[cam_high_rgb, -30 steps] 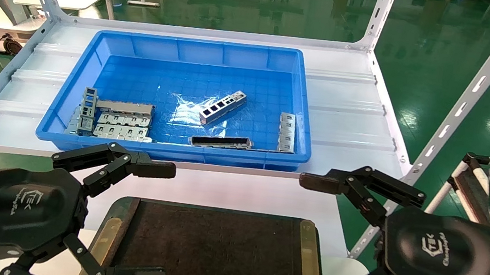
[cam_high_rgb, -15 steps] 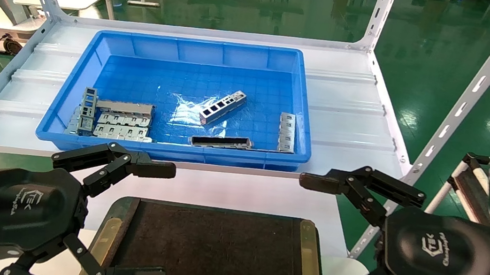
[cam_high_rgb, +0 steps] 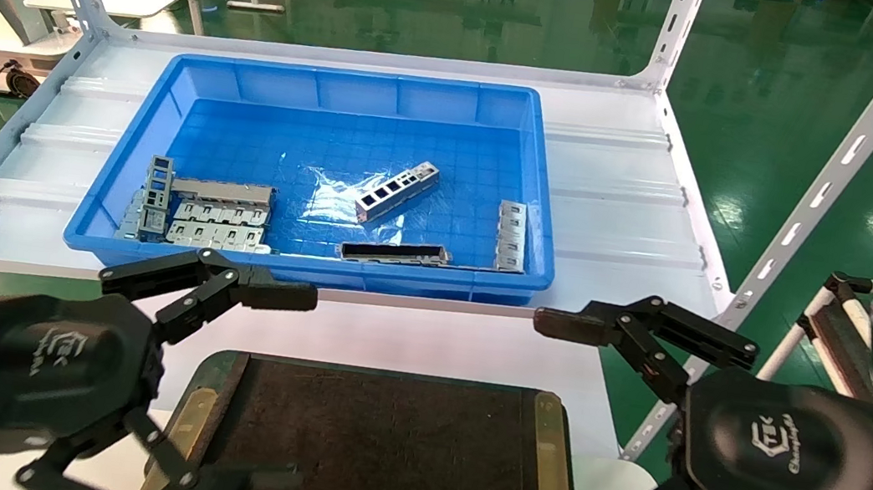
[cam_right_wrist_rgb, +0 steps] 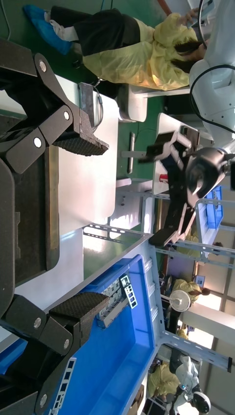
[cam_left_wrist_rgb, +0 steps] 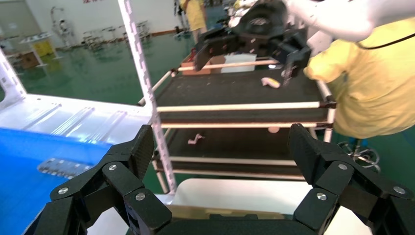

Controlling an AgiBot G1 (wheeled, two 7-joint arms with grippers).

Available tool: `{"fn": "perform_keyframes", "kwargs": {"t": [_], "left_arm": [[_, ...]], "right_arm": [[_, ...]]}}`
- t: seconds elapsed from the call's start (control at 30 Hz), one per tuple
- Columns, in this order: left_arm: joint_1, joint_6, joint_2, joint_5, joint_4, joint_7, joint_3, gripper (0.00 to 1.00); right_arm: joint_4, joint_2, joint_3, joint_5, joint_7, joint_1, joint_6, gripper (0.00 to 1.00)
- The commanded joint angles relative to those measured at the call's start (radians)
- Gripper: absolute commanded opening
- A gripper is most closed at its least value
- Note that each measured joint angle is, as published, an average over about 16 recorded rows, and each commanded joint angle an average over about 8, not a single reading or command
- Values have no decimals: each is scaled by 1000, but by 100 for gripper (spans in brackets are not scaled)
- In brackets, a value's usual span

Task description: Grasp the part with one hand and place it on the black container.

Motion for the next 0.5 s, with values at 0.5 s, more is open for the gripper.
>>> {"fn": "perform_keyframes", "kwargs": {"t": [0.5], "left_arm": [[-104, -222, 101, 206, 82, -38, 63, 100]], "right_arm": [[0, 0, -1, 1, -1, 0, 0, 100]]}}
